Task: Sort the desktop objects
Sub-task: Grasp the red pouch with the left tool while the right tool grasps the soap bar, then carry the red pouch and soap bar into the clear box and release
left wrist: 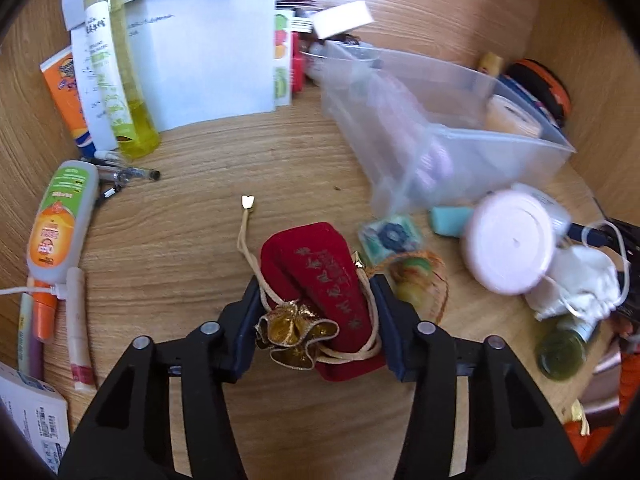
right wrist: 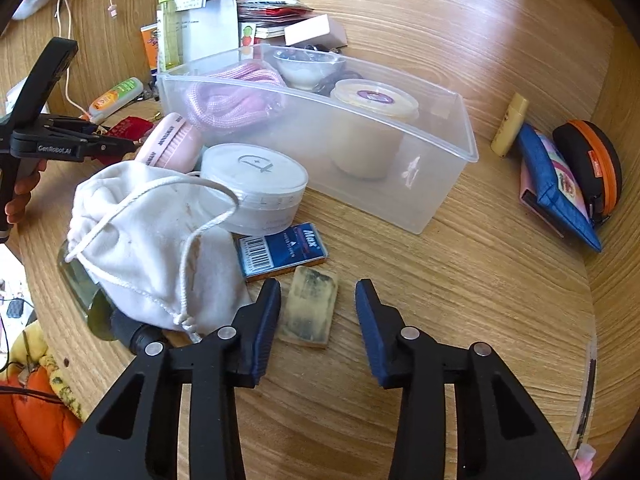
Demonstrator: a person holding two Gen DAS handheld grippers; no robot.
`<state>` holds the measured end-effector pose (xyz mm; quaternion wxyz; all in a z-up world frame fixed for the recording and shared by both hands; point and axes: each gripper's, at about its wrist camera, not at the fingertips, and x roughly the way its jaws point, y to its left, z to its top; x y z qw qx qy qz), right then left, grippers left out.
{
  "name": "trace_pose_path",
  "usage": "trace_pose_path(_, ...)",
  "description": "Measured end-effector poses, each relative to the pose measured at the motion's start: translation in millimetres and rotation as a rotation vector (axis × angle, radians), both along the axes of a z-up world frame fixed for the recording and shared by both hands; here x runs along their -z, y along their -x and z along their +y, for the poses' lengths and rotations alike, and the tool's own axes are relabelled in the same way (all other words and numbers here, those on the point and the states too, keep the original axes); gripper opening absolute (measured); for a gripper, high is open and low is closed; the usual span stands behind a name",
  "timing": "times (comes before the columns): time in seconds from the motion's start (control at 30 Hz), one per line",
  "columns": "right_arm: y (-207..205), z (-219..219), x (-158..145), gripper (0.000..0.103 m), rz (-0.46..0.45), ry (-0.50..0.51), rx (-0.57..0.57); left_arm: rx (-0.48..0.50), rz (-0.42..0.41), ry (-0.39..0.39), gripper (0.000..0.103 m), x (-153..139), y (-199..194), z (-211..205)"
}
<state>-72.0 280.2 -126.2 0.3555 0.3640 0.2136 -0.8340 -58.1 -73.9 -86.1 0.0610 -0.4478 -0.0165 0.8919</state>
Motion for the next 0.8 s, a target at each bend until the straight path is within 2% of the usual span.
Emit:
trace_pose_path(0.1, 1, 1, 0, 0.036, -0.002, 0.005, -0.003, 0.016, 0.008, 0.004, 0.052, -1, -5, 5)
trace_pose_path(0.2, 1, 0, 0, 0.022, -0.007, 0.012, -0.018, 0.011, 0.011, 0.006, 0.051, 0, -4, 5)
trace_pose_path(0.37, 0, 1, 1, 0.022, 0.004, 0.009, -0.017, 0.002, 0.032, -0.009, 0.043, -4, -10, 5)
trace_pose_path(0.57, 5, 12, -4, 0.022, -0.017, 0.045, 0.015, 0.011, 0.084, -0.022, 0.043, -22, -26, 6)
trace_pose_path(0.8, 14, 22, -19, 0.022, -0.015, 0.094, 0.058, 0.011, 0.128, -0.049, 0.043, -35, -27, 3)
